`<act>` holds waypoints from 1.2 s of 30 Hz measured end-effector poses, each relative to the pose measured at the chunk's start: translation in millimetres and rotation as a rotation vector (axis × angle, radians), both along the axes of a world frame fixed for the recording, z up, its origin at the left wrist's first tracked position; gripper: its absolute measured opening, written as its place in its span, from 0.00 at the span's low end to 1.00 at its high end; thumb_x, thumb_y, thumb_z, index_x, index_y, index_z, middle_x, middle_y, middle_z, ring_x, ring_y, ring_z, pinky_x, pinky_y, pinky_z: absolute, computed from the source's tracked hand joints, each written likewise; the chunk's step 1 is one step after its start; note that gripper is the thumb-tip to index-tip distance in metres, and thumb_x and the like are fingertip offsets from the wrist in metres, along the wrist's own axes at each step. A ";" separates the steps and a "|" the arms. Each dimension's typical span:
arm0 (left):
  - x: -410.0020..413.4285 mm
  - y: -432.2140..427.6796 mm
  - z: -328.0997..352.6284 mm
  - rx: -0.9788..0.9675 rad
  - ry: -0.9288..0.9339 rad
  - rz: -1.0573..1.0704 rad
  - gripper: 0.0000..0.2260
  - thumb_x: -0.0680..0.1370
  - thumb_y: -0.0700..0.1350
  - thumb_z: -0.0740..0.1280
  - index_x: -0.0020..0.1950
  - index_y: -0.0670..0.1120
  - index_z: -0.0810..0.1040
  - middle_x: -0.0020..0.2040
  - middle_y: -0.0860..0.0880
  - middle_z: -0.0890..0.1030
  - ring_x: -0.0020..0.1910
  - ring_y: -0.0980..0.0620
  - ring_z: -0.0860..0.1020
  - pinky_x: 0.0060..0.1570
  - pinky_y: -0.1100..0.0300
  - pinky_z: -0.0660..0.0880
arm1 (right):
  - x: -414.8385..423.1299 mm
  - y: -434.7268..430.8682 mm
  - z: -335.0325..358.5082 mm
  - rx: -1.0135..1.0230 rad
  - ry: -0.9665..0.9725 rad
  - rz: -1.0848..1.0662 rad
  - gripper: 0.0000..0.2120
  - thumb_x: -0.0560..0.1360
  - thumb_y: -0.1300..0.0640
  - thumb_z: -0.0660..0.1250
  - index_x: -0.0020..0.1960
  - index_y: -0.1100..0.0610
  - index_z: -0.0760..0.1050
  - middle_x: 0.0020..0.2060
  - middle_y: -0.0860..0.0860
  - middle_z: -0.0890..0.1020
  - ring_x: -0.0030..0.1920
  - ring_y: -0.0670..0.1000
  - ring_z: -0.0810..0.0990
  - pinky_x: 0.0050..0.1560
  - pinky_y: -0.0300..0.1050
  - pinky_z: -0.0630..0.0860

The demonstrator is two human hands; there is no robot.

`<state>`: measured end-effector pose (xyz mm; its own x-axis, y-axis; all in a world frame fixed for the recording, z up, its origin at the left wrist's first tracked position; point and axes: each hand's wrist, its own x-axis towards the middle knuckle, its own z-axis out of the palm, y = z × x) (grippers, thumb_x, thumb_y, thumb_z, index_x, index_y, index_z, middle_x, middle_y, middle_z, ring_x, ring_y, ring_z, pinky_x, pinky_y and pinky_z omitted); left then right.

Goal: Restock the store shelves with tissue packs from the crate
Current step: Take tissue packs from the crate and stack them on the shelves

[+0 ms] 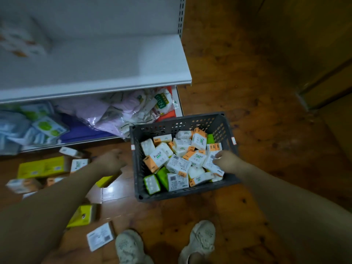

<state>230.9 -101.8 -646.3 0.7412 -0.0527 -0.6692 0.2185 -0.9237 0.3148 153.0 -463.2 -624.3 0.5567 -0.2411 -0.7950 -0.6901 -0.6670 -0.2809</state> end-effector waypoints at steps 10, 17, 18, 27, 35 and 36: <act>-16.0 55.3 245.0 0.033 -0.021 -0.164 0.23 0.77 0.46 0.66 0.70 0.42 0.67 0.68 0.42 0.72 0.63 0.45 0.72 0.56 0.62 0.66 | 16.2 132.0 185.4 0.157 -0.064 0.163 0.24 0.82 0.55 0.57 0.75 0.62 0.57 0.65 0.63 0.72 0.35 0.58 0.71 0.40 0.51 0.70; -26.4 67.6 308.7 0.074 -0.120 -0.181 0.22 0.78 0.46 0.64 0.71 0.43 0.66 0.69 0.41 0.70 0.65 0.43 0.70 0.59 0.59 0.67 | 22.8 158.4 251.6 0.162 -0.210 0.314 0.11 0.80 0.55 0.60 0.41 0.58 0.71 0.32 0.62 0.67 0.29 0.52 0.58 0.39 0.48 0.60; -28.3 67.7 316.1 0.079 -0.131 -0.177 0.23 0.78 0.47 0.64 0.71 0.44 0.66 0.69 0.42 0.70 0.66 0.43 0.70 0.60 0.59 0.67 | 21.8 157.5 260.5 0.153 -0.213 0.342 0.15 0.80 0.55 0.60 0.35 0.55 0.65 0.30 0.57 0.63 0.29 0.52 0.57 0.40 0.48 0.60; -7.0 30.5 346.2 0.006 -0.187 -0.272 0.26 0.77 0.48 0.66 0.74 0.46 0.63 0.72 0.44 0.67 0.68 0.45 0.68 0.64 0.59 0.64 | 13.0 119.5 299.7 0.024 -0.234 0.285 0.21 0.80 0.52 0.60 0.64 0.68 0.71 0.53 0.68 0.76 0.46 0.62 0.76 0.45 0.51 0.74; 38.7 26.3 304.8 -0.050 -0.075 -0.451 0.28 0.76 0.48 0.66 0.74 0.46 0.63 0.72 0.44 0.68 0.67 0.46 0.70 0.65 0.59 0.66 | 20.7 131.6 272.1 -0.035 -0.136 0.132 0.11 0.81 0.53 0.58 0.47 0.61 0.69 0.35 0.58 0.71 0.29 0.53 0.67 0.32 0.47 0.66; 47.3 26.3 292.8 -0.056 -0.061 -0.481 0.28 0.76 0.49 0.66 0.74 0.46 0.62 0.73 0.45 0.67 0.68 0.46 0.69 0.66 0.59 0.65 | 23.8 135.2 258.8 -0.033 -0.142 0.101 0.15 0.81 0.53 0.58 0.63 0.61 0.72 0.36 0.57 0.70 0.29 0.51 0.64 0.31 0.46 0.63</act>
